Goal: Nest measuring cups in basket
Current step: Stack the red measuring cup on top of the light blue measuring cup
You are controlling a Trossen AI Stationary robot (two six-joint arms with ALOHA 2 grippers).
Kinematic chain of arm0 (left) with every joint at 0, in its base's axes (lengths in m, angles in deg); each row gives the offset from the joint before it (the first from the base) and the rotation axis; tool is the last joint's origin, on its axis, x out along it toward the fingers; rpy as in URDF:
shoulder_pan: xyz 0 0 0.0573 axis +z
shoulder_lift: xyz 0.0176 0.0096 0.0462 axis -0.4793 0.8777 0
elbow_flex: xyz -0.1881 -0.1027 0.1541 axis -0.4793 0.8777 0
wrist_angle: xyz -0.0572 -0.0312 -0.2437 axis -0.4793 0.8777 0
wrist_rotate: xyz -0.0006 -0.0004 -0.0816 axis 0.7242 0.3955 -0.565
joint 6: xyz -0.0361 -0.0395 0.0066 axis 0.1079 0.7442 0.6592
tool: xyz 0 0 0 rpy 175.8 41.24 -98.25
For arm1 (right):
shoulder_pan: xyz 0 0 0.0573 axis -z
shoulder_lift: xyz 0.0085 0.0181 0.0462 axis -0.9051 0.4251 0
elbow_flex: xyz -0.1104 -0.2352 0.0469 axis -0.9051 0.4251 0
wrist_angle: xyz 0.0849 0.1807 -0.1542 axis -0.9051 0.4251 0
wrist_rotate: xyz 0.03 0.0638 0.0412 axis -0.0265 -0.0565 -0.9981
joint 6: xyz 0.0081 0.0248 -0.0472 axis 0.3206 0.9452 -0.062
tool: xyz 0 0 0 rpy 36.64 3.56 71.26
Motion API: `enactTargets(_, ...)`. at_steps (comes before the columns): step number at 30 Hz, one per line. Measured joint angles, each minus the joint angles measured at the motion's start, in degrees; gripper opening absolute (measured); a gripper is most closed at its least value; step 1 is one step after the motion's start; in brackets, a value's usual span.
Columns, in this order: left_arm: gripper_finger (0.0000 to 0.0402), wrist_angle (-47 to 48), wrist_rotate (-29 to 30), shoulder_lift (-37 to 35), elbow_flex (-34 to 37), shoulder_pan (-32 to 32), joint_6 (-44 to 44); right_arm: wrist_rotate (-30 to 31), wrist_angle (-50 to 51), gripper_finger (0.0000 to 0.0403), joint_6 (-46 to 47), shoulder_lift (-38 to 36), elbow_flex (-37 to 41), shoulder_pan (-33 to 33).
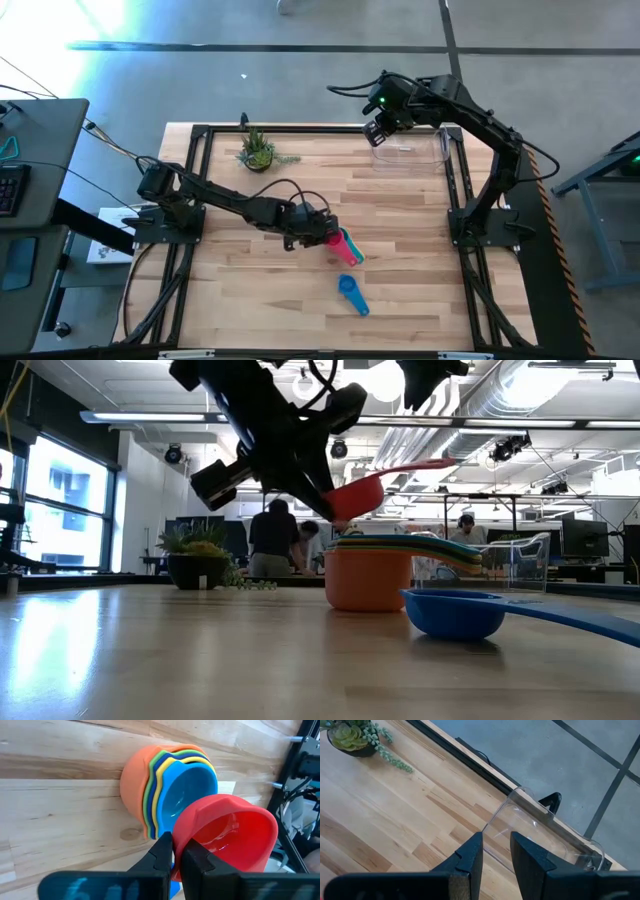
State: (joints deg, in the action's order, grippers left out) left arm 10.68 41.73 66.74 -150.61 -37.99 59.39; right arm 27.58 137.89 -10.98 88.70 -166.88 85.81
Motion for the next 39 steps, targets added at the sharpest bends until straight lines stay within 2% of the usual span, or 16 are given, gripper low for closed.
enactTargets(11, 0.001, -1.2, -0.3, 0.0, 0.0, 0.3, -0.1, 0.1, 0.0, 0.0092, 0.3, 0.0, 0.5, 0.0)
enactTargets(22, 0.001, -1.0, -1.2, 0.0, 0.0, 0.6, -1.6, 0.3, -0.4, 0.0092, 0.2, 0.0, 6.4, -0.1)
enactTargets(39, 0.0019, -2.0, -2.8, 0.0, 0.0, 2.3, -5.1, 0.3, -1.1, 0.0092, -0.2, 0.0, 6.5, -0.1)
